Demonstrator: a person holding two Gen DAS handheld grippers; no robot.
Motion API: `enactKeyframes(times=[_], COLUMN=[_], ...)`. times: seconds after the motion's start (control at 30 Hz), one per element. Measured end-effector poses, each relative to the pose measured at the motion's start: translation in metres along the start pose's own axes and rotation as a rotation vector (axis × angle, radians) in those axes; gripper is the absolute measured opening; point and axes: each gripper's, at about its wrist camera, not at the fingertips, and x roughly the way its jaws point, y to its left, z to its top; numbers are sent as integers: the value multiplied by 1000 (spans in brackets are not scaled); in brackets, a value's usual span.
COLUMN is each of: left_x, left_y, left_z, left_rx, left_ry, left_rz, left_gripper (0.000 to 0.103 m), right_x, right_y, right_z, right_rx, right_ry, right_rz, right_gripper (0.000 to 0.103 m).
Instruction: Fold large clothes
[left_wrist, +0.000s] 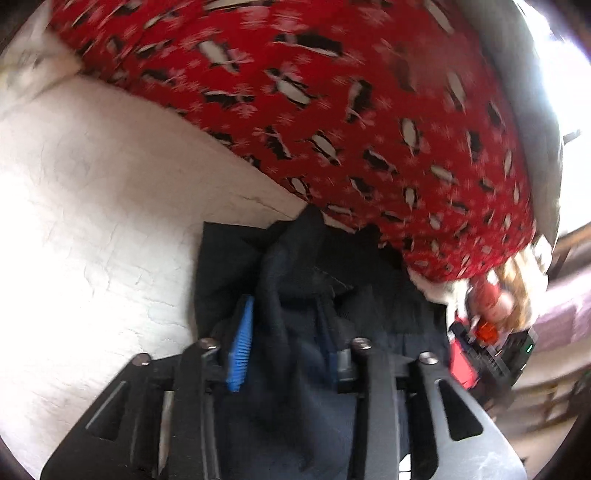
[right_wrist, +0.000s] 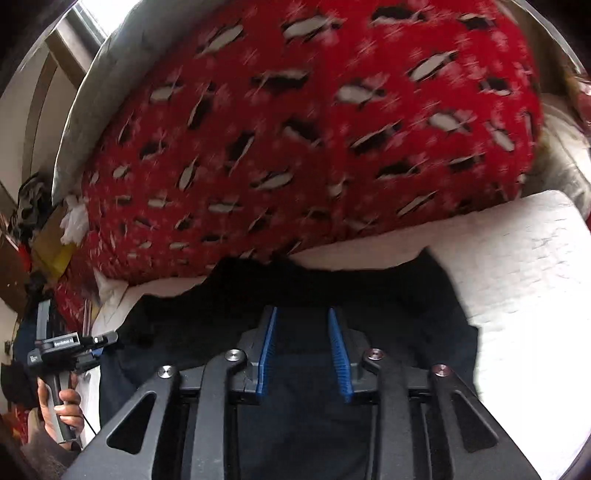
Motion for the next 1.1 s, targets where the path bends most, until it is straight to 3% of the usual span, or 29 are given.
enactKeyframes(times=[0.07,0.13,0.2,0.27,0.33,0.47,0.53,0.6,0.63,0.67,0.77,0.83,0.9,1.0,1.03,1.1], left_x=[4,4,7,16,17,-1,-1,0,0,1,4,11,23,40,43,48], left_y=[-17,-30,-39,-45,-48,-41,-37,-37,-40,-43,-50,-50,-46,-39,-37,-32], left_z=[2,3,4,5,8,21,25,23,22,21,20,19,19,20,20,21], left_rx=[72,123,143,155,148,105,83,71,80,94,133,131,129,131,127,129], left_ry=[10,4,4,20,27,-50,-26,3,8,11,11,25,50,68,70,77], left_rz=[66,82,112,150,183,137,106,72,56,56,81,98,119,226,248,284], left_gripper=[36,38,45,45,45,45,45,45,45,45,45,45,45,45,45,45], right_x=[4,8,17,34,45,71,85,89,90,90,75,53,44,65,77,79], right_y=[-5,-7,7,31,46,57,65,74,81,85,89,80,67,53,44,35], right_z=[-2,-3,-1,-1,-6,-9,-16,-21,-24,-24,-14,1,12,9,5,-1], right_rx=[29,34,-9,-71,-112,-136,-207,-284,-336,-364,-347,-263,-176,-170,-140,-89], right_ry=[10,36,73,117,133,185,227,210,192,186,124,29,-6,68,141,157], right_rz=[5,10,36,63,32,-12,-73,-137,-170,-177,-122,-73,-41,-124,-127,-79], right_gripper=[32,33,38,41,44,59,59,48,19,7,6,6,6,6,7,8])
